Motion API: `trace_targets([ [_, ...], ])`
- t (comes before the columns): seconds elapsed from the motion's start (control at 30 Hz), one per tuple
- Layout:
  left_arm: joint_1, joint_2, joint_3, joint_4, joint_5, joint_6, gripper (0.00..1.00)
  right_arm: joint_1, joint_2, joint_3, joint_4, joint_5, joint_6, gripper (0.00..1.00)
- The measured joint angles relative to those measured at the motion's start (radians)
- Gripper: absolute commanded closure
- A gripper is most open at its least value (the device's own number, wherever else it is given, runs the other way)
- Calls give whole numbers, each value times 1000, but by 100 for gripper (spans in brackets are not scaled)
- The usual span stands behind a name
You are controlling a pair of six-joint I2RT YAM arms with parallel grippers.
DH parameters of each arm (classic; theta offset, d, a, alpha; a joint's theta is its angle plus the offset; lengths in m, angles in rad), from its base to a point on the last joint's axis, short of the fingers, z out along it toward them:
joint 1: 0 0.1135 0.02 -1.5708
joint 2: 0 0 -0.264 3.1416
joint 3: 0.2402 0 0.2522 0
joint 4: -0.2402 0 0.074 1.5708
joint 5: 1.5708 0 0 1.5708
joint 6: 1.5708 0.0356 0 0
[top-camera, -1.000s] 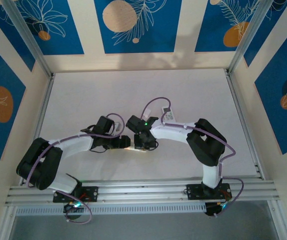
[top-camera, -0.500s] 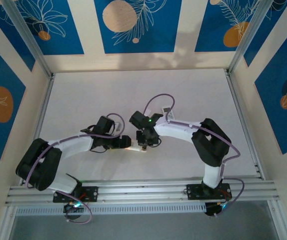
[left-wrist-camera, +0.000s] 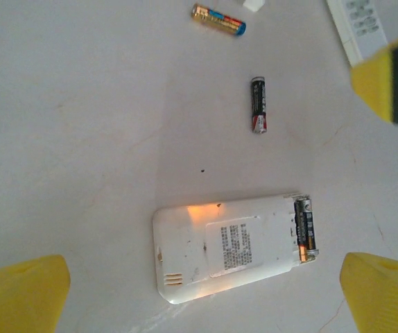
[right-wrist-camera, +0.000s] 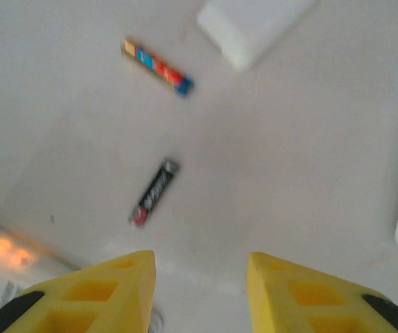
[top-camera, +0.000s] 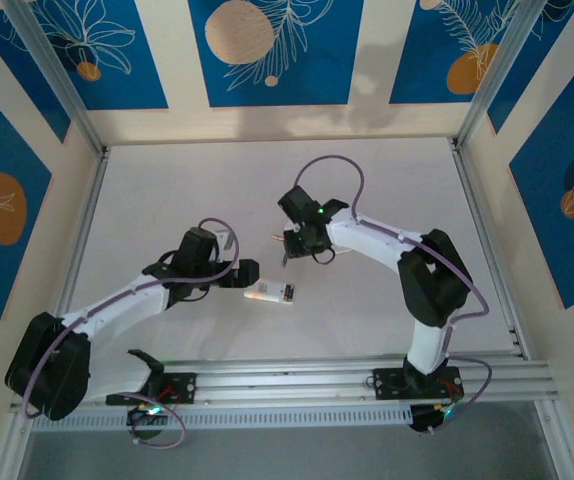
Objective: Load the batteries into the remote control
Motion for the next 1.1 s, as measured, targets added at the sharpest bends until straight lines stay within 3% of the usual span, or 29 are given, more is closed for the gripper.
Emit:
trace_targets([
  [0.07,0,-19,-9,5,-4,1,0,-18,18,24,10,-1,-23,43],
  [0.17,0,-36,-27,17,-5,0,0,-57,42,69,-3,-26,-63,38],
  [0.37,0,-36,-32,30,-4,0,0,-143,180,234,-12,-68,-268,38],
  [0.6,0,-37,-37,33,-4,1,0,-174,372,448,-136,-103,-510,38],
  [1.1,0,-36,-44,33,-7,8,0,-195,529,632,-242,-191,-608,38],
])
